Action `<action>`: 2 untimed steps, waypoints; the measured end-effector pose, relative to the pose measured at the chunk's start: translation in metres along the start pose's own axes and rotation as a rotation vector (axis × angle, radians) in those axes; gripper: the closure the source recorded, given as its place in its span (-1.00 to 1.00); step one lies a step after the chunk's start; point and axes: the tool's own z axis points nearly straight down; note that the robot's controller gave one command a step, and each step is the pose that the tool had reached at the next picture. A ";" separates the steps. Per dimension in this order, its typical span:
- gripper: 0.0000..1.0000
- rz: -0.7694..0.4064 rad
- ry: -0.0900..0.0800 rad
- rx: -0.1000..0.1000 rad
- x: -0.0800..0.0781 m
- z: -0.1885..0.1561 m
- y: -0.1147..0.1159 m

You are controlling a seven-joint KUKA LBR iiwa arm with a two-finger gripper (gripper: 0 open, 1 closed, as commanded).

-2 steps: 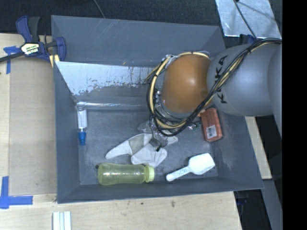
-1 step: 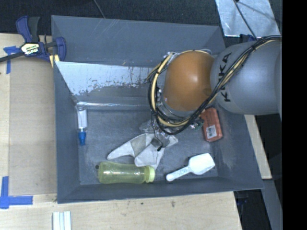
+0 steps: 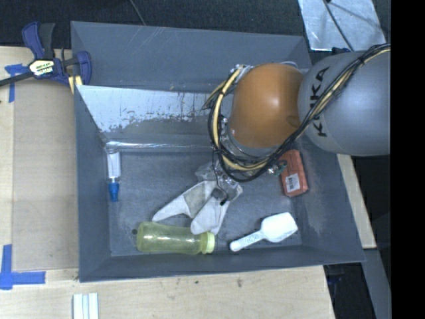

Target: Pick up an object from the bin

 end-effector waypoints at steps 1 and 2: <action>1.00 0.001 -0.005 0.005 -0.001 -0.015 -0.001; 1.00 0.001 -0.003 0.003 -0.001 -0.023 -0.001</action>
Offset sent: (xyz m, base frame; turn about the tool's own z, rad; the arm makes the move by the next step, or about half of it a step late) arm 0.0000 0.0000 0.0653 0.0000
